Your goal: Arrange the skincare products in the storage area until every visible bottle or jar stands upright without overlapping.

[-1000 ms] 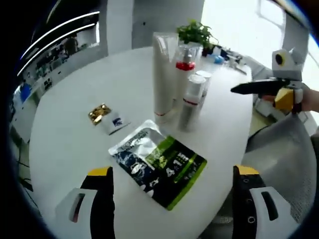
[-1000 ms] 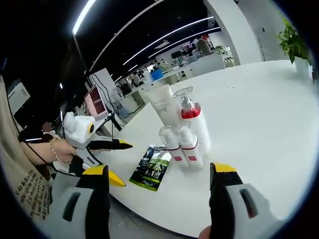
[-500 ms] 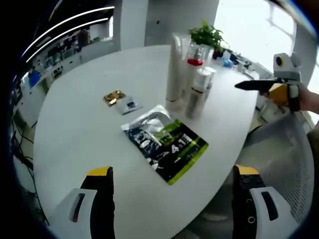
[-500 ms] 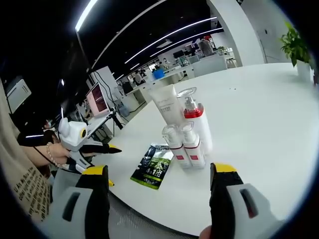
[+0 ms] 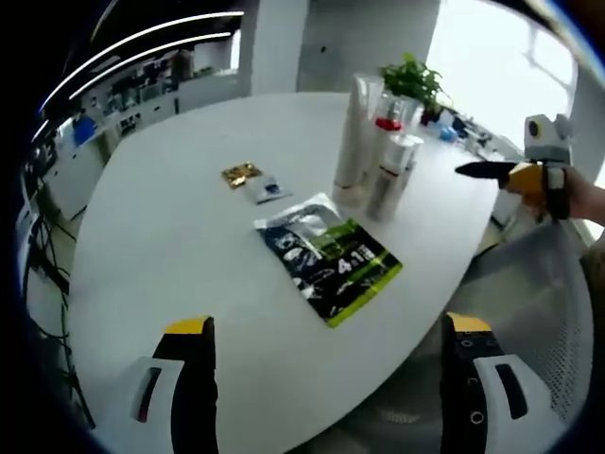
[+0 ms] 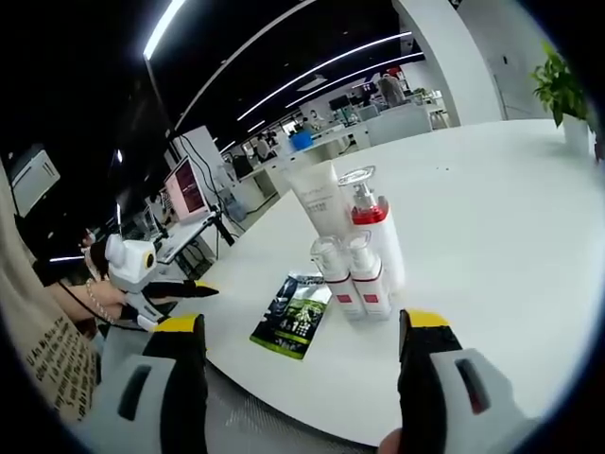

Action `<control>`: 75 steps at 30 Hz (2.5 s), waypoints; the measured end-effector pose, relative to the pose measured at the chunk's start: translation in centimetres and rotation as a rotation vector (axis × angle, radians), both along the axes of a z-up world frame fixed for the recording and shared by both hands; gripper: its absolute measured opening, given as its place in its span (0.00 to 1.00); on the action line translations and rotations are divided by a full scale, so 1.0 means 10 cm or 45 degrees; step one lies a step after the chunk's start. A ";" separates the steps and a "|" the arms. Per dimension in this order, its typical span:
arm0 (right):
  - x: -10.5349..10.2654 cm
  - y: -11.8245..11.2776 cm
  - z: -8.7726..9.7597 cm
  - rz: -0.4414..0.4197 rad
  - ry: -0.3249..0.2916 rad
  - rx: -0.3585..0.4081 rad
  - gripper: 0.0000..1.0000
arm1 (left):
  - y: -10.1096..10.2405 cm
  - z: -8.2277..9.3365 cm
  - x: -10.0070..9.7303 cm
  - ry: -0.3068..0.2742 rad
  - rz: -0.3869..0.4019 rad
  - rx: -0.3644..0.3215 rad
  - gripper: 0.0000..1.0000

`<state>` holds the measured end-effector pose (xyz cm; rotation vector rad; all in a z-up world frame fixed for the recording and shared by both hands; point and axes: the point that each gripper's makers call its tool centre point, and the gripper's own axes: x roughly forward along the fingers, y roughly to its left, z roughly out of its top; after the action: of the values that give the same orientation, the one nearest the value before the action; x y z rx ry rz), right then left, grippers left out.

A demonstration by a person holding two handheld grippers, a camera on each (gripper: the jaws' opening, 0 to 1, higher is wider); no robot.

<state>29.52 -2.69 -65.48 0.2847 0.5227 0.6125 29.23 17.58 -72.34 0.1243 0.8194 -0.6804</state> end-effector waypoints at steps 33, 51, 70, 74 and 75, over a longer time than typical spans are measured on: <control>-0.02 0.00 -0.05 -0.006 0.025 -0.007 0.84 | 0.03 -0.03 0.04 0.026 0.008 0.029 0.97; -0.02 -0.04 -0.12 -0.016 0.050 -0.011 0.86 | -0.09 -0.16 0.48 0.055 -0.031 0.120 0.97; 0.01 -0.10 -0.17 -0.066 0.076 -0.017 0.88 | -0.42 -0.22 1.09 0.061 -0.032 0.160 0.97; 0.02 -0.12 -0.17 -0.080 0.079 -0.017 0.88 | -0.46 -0.22 1.19 0.057 -0.006 0.177 0.97; 0.02 -0.13 -0.17 -0.087 0.078 -0.022 0.88 | -0.46 -0.22 1.21 0.055 -0.001 0.177 0.97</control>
<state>29.73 -3.98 -67.16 0.3050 0.5749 0.5337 41.30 12.99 -74.51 0.2364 0.9086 -0.6286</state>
